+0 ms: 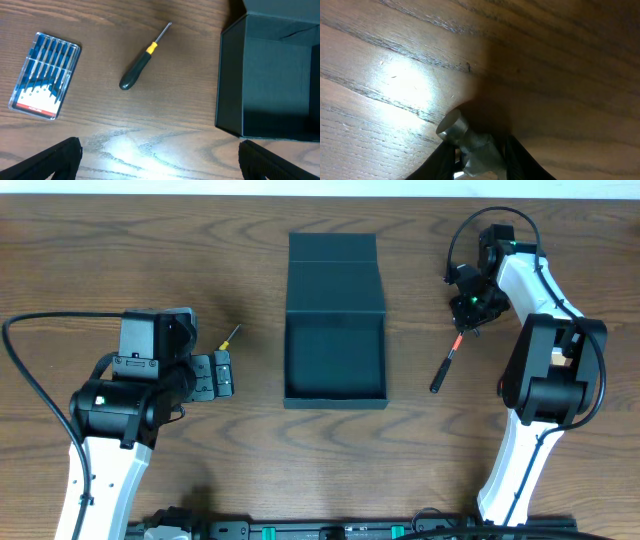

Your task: Pack container

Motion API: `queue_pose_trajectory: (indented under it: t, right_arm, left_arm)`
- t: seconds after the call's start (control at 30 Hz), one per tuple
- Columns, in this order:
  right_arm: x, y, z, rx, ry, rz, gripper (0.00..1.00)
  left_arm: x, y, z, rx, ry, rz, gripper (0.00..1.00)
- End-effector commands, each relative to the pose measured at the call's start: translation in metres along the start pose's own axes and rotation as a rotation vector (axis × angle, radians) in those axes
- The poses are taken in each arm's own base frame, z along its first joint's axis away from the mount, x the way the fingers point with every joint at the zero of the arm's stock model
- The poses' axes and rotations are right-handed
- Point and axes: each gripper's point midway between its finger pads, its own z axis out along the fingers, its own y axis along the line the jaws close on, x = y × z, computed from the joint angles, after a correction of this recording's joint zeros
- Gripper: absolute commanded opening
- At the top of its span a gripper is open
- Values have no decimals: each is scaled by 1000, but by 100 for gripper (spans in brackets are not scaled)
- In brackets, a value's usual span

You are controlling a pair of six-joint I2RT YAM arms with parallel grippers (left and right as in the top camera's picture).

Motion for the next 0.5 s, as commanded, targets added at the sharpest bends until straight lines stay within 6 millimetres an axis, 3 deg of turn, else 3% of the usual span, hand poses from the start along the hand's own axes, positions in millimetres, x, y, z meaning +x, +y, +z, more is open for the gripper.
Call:
queue_pose_trajectory:
  t: [0.0, 0.2, 0.47]
  right_arm:
    - [25, 1, 34, 14, 116, 42, 1]
    - [18, -2, 8, 33, 79, 71, 1]
    - [3, 1, -69, 93, -58, 80, 1]
  left_arm:
    - [-5, -3, -6, 11, -18, 9, 98]
    - [-6, -3, -6, 11, -19, 9, 98]
    - [-5, -3, -6, 11, -18, 10, 99]
